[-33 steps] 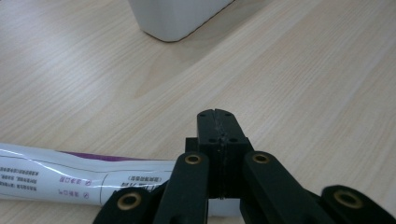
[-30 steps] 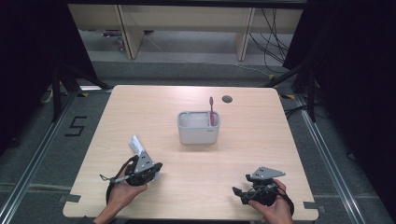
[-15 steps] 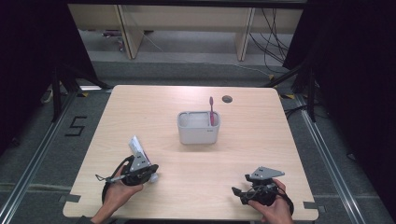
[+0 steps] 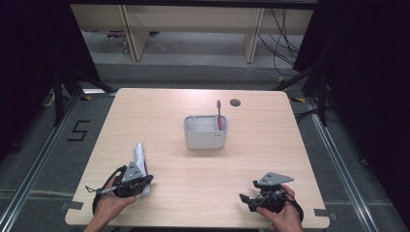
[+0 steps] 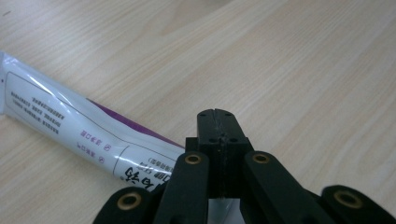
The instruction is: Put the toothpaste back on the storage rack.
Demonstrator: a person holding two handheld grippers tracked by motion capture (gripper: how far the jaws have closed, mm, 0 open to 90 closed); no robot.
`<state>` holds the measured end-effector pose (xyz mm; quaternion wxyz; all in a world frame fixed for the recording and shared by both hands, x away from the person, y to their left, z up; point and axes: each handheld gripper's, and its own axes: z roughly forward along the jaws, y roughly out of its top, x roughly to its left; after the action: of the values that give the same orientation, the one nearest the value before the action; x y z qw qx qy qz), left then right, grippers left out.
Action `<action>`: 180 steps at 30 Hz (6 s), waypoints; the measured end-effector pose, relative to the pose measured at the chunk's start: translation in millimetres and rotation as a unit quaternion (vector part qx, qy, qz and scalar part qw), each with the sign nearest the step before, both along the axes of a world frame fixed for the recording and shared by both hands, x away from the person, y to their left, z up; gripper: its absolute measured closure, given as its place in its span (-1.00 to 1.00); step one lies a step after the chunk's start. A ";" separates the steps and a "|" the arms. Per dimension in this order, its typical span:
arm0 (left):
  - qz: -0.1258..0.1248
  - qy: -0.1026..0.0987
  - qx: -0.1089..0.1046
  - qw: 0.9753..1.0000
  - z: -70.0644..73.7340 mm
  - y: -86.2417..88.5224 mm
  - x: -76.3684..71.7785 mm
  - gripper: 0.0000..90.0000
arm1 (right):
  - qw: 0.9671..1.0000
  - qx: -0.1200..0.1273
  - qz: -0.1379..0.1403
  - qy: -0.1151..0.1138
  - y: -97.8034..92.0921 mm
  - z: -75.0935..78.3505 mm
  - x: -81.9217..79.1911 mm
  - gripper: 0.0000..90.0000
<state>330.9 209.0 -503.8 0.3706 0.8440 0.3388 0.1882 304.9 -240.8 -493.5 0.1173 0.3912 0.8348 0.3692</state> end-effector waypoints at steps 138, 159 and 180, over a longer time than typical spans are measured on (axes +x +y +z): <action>0.016 0.211 0.156 0.965 19.3 37.6 57.8 0.62 | 1.000 -0.003 0.016 0.007 7.3 -3.3 0.5 -0.38; -0.010 0.233 0.207 0.950 23.3 30.0 65.1 0.64 | 1.000 0.001 0.015 0.014 7.9 -2.6 -0.1 -0.38; -0.005 0.189 0.178 0.966 36.6 43.7 64.8 0.67 | 1.000 0.000 0.013 0.014 6.1 -2.6 1.3 -0.38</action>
<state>395.6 252.8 -467.2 0.1448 0.9184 0.3593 0.0803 306.2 -234.6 -496.1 0.1008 0.3858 0.8412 0.3652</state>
